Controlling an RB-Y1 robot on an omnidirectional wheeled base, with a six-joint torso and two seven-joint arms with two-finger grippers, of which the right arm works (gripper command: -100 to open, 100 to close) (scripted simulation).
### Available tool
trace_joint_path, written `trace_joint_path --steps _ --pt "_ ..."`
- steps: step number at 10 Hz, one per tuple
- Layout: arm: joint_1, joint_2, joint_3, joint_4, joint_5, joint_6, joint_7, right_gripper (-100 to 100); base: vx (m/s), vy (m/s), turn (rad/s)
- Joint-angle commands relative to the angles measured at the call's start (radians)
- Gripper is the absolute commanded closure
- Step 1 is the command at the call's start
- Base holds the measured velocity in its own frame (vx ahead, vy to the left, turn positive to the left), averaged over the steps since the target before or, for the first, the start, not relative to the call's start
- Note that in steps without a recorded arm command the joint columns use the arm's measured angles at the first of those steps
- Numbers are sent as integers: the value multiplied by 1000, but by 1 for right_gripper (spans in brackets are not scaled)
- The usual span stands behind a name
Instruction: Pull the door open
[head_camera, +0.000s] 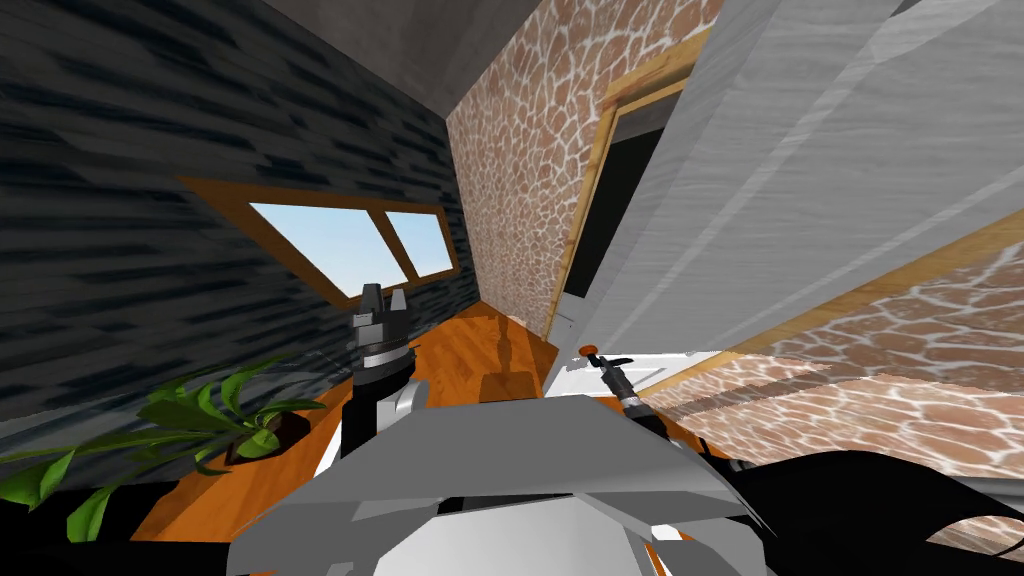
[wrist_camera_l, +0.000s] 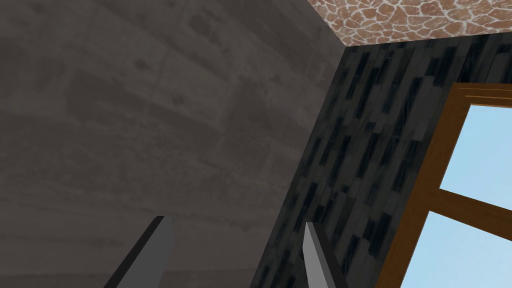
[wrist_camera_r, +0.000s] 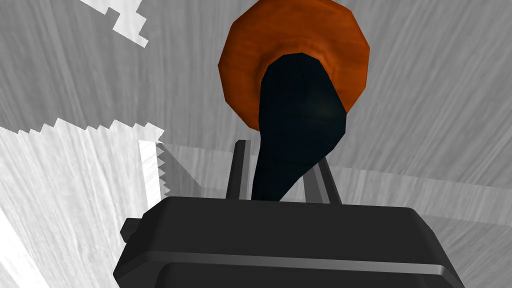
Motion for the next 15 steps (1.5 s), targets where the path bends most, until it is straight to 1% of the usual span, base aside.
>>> trace_joint_path --steps 1,5,6,7,8,15 --pt "13 -10 1 5 3 -25 -6 100 -227 -65 168" --pt "33 -28 8 25 12 -83 -21 100 -215 -72 156" --pt "37 -31 9 29 14 -93 -24 100 -198 -46 129" --pt "32 -24 12 31 15 -84 -22 100 -76 -16 18" --pt "32 -27 15 41 17 -96 -25 100 -159 -47 143" --pt "21 -47 20 85 26 -146 -40 100 -210 -62 157"
